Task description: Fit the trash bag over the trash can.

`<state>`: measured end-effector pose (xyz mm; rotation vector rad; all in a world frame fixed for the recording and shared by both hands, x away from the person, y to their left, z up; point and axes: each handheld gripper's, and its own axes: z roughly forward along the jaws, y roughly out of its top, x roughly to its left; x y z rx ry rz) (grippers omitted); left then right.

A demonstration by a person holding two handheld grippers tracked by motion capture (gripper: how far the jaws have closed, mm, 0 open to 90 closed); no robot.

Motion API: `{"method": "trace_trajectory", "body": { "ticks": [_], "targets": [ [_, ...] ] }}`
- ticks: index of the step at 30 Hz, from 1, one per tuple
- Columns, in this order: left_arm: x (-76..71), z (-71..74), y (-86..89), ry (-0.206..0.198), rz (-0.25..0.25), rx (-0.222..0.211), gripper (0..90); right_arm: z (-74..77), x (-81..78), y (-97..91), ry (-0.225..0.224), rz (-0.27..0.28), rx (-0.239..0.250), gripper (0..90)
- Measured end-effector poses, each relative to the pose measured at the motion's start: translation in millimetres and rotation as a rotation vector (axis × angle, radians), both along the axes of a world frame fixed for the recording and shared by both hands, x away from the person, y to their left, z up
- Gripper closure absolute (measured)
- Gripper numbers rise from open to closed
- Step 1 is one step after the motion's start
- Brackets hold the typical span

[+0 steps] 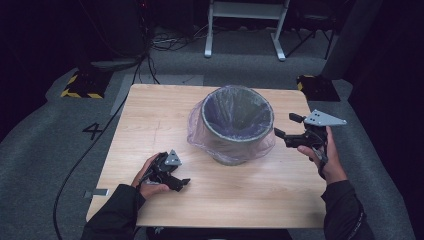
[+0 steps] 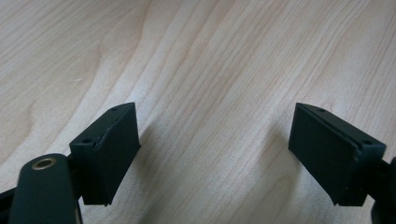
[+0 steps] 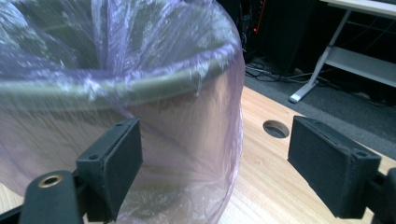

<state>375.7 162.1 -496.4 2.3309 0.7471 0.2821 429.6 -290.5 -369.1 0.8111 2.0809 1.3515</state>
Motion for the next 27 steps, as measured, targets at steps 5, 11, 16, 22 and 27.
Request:
{"method": "trace_trajectory", "body": {
  "ticks": [5,11,16,22,27],
  "targets": [
    [-0.3,-0.9,1.0,0.004,0.003,-0.009,15.1,4.4,-0.4,1.3,-0.009,-0.001,0.002,17.7],
    [-0.8,-2.7,2.4,-0.007,0.005,-0.022,14.4,10.5,-1.4,1.8,-0.008,0.005,0.015,17.7],
    [-0.2,-7.8,4.7,-0.032,0.010,-0.058,9.2,16.0,-2.5,4.2,-0.018,0.008,-0.004,17.6],
    [-0.2,-7.9,4.4,-0.031,0.013,-0.058,8.9,24.4,-4.0,9.2,-0.028,0.020,-0.002,17.8],
    [-0.3,-7.9,4.4,-0.031,0.014,-0.059,8.9,29.3,-4.4,13.6,-0.038,0.031,-0.008,17.8]
  ]
}}
